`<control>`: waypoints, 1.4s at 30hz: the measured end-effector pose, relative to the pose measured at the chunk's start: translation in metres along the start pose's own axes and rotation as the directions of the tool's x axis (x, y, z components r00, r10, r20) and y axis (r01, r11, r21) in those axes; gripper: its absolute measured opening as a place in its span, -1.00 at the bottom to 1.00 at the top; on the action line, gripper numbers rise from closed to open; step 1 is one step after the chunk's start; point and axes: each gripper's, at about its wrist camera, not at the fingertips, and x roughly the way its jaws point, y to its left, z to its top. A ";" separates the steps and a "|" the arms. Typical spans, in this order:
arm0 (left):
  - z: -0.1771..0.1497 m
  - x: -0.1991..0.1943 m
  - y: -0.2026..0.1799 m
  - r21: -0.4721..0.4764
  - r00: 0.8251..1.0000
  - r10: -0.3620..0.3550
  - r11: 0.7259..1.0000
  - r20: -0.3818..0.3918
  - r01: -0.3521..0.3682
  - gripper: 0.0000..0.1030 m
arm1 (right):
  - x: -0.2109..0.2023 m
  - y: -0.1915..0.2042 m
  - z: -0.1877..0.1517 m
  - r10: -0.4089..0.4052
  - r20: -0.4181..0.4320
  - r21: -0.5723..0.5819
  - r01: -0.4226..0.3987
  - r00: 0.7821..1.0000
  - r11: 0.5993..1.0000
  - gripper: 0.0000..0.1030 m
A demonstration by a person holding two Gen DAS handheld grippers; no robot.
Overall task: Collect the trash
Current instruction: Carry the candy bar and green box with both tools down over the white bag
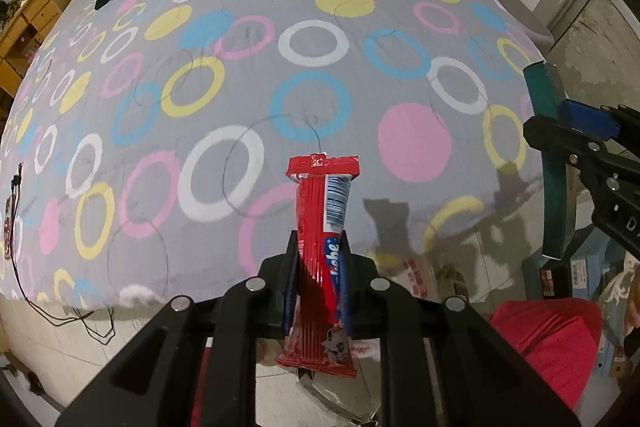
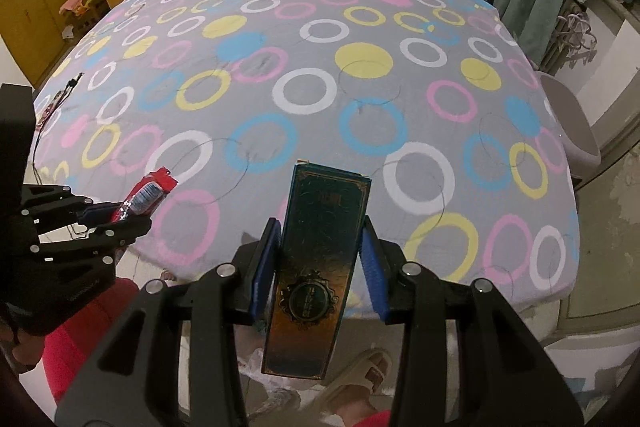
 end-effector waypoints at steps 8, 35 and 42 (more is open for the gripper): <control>-0.042 -0.015 -0.003 -0.024 1.000 -0.004 1.000 -0.002 0.004 -0.66 | -0.026 0.021 -0.036 -0.001 0.017 -0.009 0.001 1.000 1.000 -0.23; -0.136 0.036 -0.060 0.018 0.995 -0.031 0.999 -0.093 0.033 -0.66 | 0.001 0.058 -0.154 -0.003 -0.051 0.092 0.007 0.999 0.996 -0.24; -0.147 0.069 -0.062 0.021 0.993 -0.017 1.000 -0.119 0.020 -0.66 | 0.031 0.053 -0.171 -0.033 -0.086 0.097 0.041 0.996 0.994 -0.24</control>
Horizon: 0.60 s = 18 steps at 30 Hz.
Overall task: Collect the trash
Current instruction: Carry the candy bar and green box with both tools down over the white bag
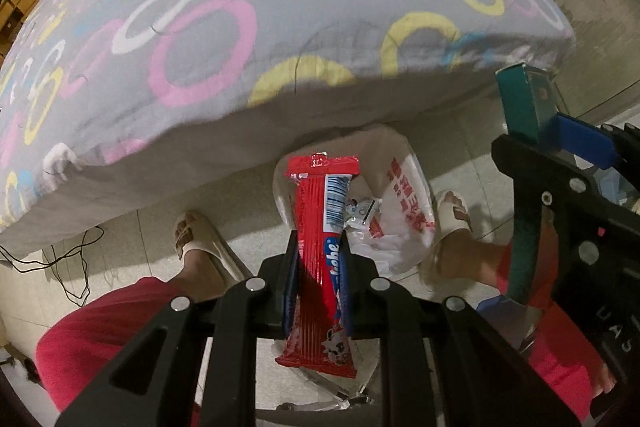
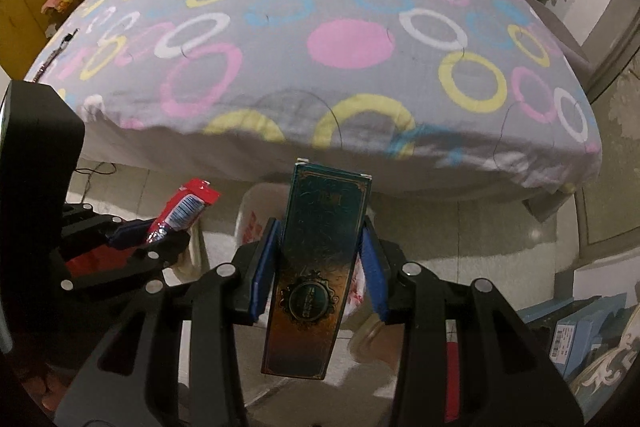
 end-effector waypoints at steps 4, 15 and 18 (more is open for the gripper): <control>-0.003 0.019 -0.002 -0.010 1.000 0.007 1.000 -0.020 -0.007 -0.66 | 0.022 0.001 -0.009 0.005 -0.026 0.009 -0.005 1.000 1.000 -0.24; -0.009 0.070 -0.007 -0.021 0.996 0.042 0.999 -0.083 -0.044 -0.66 | 0.083 -0.013 -0.025 0.048 -0.111 0.108 -0.036 0.993 0.993 -0.24; -0.008 0.084 -0.011 -0.016 0.993 0.053 0.998 -0.107 -0.055 -0.66 | 0.099 -0.016 -0.029 0.054 -0.131 0.133 -0.036 0.990 0.990 -0.24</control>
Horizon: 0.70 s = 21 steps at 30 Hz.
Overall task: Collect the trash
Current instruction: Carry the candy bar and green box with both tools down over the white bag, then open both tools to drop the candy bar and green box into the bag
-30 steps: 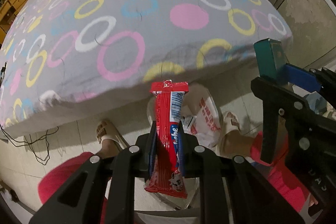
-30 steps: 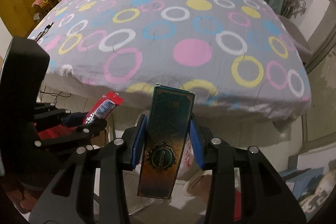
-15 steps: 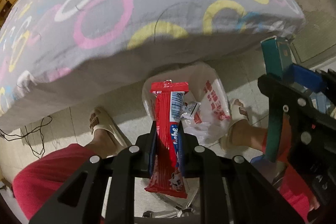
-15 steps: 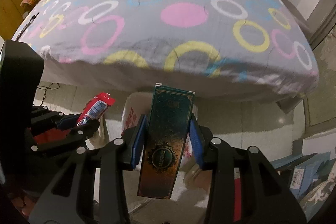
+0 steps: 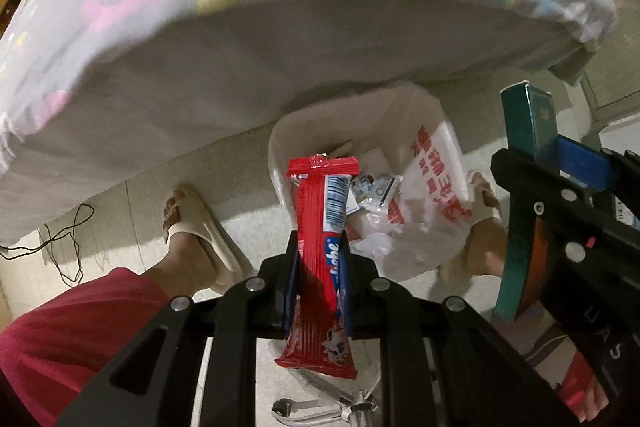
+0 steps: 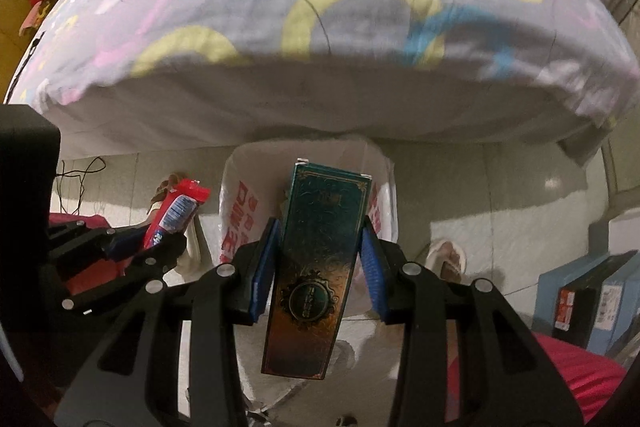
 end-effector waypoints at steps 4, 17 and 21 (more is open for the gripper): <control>0.004 0.013 -0.005 0.008 1.000 0.000 1.000 -0.014 0.000 -0.66 | 0.019 -0.006 -0.002 0.001 -0.015 0.033 -0.001 1.000 0.999 -0.24; 0.007 0.058 -0.013 0.020 0.998 0.017 1.000 -0.059 -0.016 -0.65 | 0.077 -0.024 -0.003 0.004 -0.096 0.113 0.007 0.995 0.994 -0.24; 0.006 0.070 -0.011 0.019 0.996 0.011 1.000 -0.091 -0.009 -0.65 | 0.091 -0.027 -0.002 0.007 -0.118 0.117 0.006 0.993 0.993 -0.24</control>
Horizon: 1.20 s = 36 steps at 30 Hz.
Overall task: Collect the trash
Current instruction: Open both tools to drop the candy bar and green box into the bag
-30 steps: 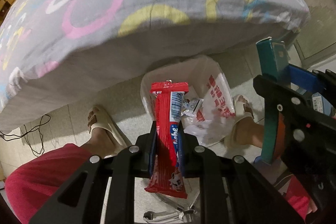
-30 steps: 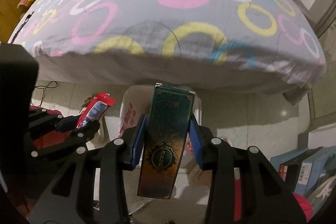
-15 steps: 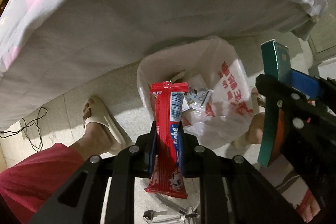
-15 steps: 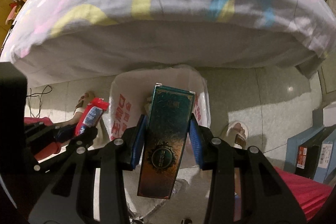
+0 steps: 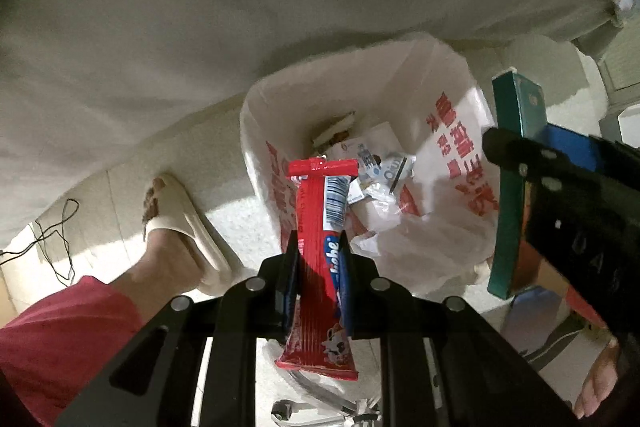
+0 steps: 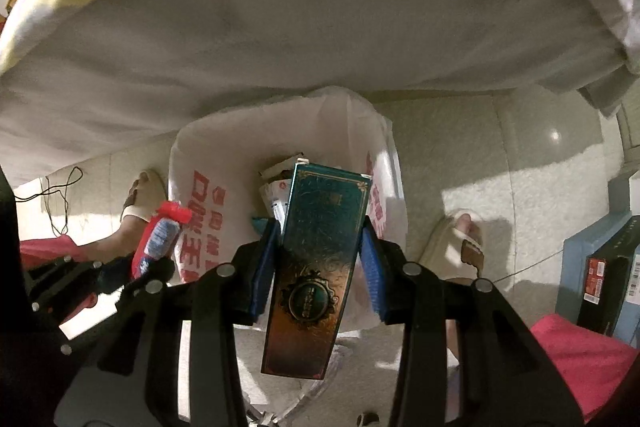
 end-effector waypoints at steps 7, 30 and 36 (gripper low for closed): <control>0.006 0.016 0.000 -0.012 0.999 -0.035 0.999 -0.024 0.035 -0.65 | 0.024 -0.003 0.008 0.019 -0.023 0.038 -0.018 1.000 0.999 -0.23; 0.017 0.063 0.005 -0.114 0.986 -0.120 0.988 -0.119 0.107 -0.64 | 0.073 -0.002 0.019 0.044 -0.077 0.071 -0.039 0.996 0.997 -0.23; 0.019 0.064 0.008 -0.135 0.984 -0.128 0.985 -0.127 0.111 -0.30 | 0.077 -0.004 0.018 0.032 -0.091 0.064 -0.027 0.995 0.998 -0.21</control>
